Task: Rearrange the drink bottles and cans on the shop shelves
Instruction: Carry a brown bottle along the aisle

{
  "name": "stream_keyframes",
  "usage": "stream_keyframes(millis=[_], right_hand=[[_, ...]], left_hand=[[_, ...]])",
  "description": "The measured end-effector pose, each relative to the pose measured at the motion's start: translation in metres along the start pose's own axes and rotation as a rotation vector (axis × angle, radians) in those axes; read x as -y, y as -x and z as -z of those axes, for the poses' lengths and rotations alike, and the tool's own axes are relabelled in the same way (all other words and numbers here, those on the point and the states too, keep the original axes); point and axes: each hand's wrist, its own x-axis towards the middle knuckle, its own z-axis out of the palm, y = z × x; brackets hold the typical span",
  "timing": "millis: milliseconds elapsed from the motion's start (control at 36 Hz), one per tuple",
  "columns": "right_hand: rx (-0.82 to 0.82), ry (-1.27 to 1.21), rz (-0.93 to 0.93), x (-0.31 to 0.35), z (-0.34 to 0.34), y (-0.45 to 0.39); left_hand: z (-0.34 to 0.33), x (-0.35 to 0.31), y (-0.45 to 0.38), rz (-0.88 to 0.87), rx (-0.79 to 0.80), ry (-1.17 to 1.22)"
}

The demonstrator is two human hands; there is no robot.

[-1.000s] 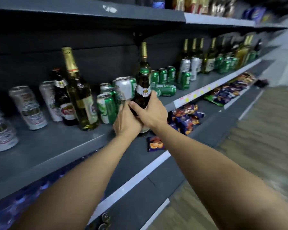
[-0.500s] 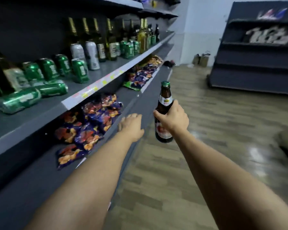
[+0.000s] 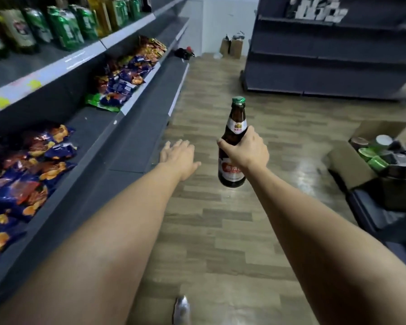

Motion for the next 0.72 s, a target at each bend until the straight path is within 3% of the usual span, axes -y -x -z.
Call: stream_keyframes(millis=[444, 722], right_hand=[[0.047, 0.040, -0.033, -0.003, -0.055, -0.279], [0.065, 0.018, -0.031, -0.011, -0.084, -0.453]], left_hand=[[0.025, 0.011, -0.301, 0.007, -0.043, 0.079], [0.027, 0.006, -0.472, 0.008, 0.020, 0.044]])
